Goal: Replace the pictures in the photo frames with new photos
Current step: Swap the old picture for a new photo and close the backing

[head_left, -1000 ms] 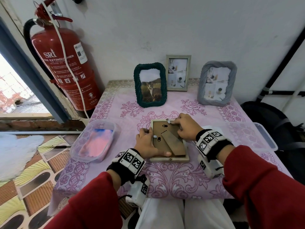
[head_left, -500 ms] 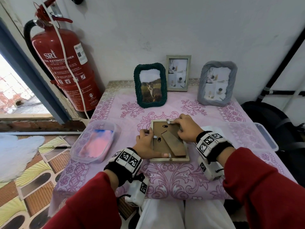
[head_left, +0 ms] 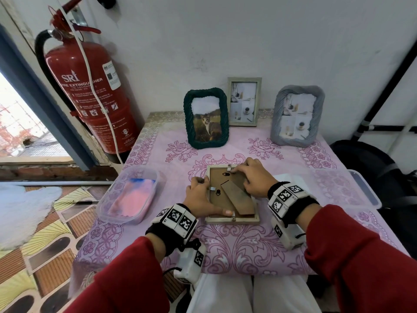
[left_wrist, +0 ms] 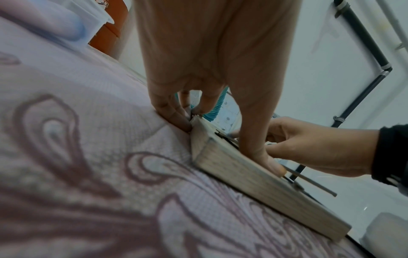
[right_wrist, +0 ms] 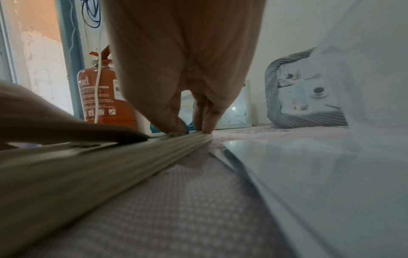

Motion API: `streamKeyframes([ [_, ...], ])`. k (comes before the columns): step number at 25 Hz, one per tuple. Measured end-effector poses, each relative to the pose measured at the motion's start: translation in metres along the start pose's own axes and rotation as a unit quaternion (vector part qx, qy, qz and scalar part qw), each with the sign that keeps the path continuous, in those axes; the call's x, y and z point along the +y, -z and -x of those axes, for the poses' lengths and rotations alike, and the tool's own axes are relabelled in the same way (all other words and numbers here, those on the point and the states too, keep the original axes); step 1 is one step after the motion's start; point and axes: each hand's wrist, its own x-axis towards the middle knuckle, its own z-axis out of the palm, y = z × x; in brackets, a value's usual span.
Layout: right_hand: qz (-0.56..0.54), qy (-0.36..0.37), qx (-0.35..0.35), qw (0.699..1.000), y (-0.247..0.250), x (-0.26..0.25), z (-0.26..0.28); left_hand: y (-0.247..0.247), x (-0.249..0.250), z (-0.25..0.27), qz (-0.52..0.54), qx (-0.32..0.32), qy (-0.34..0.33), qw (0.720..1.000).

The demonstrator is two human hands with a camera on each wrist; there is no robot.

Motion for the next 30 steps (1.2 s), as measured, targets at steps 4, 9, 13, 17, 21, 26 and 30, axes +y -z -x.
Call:
streamKeyframes([
  [4,0.001,0.001,0.002,1.0,-0.001,0.0,0.002,0.004,-0.002,0.002,0.022,-0.018,-0.015,0.999],
  [9,-0.012,0.0,-0.011,1.0,0.006,0.002,0.002,0.013,-0.011,0.004,0.124,0.019,0.026,0.992],
  [13,-0.069,-0.002,-0.022,0.997,0.009,0.001,0.007,0.007,-0.011,0.011,0.104,0.047,0.031,0.993],
  [17,-0.109,-0.006,-0.03,0.994,0.006,-0.002,0.014,0.008,0.001,0.019,0.364,0.009,0.024,0.931],
  [21,-0.127,-0.02,0.063,0.99,0.014,-0.01,0.019,0.015,0.015,0.032,0.474,0.031,-0.019,0.88],
  [26,-0.323,0.008,0.18,0.929,0.043,-0.036,0.026,0.029,0.043,0.043,0.472,0.09,-0.126,0.868],
  [30,-0.436,0.016,0.21,0.875,0.07,-0.054,0.033,0.036,0.062,0.048,0.412,0.123,-0.195,0.882],
])
